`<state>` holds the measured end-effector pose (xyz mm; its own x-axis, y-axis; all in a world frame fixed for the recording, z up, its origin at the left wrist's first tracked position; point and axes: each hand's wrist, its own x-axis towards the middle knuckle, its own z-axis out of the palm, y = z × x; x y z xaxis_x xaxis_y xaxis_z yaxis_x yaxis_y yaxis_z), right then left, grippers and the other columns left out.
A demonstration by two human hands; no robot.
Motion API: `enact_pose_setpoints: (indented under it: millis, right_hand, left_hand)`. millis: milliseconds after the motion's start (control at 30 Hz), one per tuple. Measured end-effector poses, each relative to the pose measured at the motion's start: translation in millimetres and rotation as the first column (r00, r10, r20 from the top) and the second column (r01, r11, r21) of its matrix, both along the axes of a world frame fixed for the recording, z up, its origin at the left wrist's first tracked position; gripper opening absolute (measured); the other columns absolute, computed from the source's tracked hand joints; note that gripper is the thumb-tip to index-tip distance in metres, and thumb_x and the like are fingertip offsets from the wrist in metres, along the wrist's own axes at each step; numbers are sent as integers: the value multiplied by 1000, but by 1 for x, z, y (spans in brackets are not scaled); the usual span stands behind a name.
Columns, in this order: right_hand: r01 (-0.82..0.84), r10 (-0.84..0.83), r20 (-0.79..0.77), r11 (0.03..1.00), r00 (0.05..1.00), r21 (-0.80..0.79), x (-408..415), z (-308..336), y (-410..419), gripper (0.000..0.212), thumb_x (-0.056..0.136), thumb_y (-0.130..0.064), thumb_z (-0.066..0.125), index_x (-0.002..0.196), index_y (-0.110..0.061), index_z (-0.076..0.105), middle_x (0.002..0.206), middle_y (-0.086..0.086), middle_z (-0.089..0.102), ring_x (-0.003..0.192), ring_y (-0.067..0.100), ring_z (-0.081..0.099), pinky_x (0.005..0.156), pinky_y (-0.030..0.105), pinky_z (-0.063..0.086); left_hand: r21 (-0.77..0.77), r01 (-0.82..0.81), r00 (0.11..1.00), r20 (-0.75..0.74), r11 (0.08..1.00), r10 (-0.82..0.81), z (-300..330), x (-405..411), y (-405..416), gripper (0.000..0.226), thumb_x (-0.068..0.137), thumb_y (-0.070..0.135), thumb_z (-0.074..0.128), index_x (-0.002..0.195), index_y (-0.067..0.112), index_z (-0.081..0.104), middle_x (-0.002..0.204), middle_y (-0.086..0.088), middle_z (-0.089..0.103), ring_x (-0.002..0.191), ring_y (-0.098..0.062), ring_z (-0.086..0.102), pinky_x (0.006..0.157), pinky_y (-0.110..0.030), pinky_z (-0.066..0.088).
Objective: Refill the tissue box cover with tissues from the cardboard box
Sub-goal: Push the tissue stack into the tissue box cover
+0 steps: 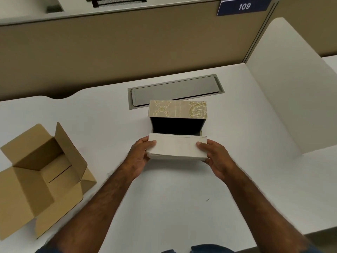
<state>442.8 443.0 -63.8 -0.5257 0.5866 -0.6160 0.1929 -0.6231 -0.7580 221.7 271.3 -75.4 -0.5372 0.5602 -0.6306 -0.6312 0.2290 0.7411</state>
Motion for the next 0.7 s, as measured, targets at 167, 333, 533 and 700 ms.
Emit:
enact_pose_setpoints:
  millis: [167,333,533,700]
  right_hand:
    - [-3,3,19,1000,1000,17,-14,-9,13,28,100,-14,71,128,-7,76,130,17,79,107,23,74,95,41,53]
    - [0,-2,56,1000,998,29,-22,-17,24,21,98,-16,74,119,-13,79,119,8,84,103,18,77,97,37,55]
    - [-15,11,86,999,996,39,-23,-25,29,16,100,-13,72,114,-15,80,110,0,86,98,14,78,87,28,59]
    - [-65,59,93,996,994,65,-21,-23,28,18,101,-11,73,117,-12,80,114,2,86,100,13,82,83,24,62]
  left_hand:
    - [-6,31,999,-39,999,-31,-13,-10,17,33,88,15,72,121,15,72,111,-4,79,97,-16,72,77,-30,56]
    - [-23,46,997,-66,999,-48,-21,-17,30,34,83,27,76,116,19,74,110,-2,79,98,-16,73,79,-31,58]
    - [-95,73,985,-151,993,-87,-26,-17,33,41,78,39,77,117,26,74,114,2,78,111,-21,70,97,-40,54]
    - [-185,71,948,-294,980,-124,-25,-17,36,44,80,44,74,120,27,71,116,5,76,112,-19,67,95,-37,55]
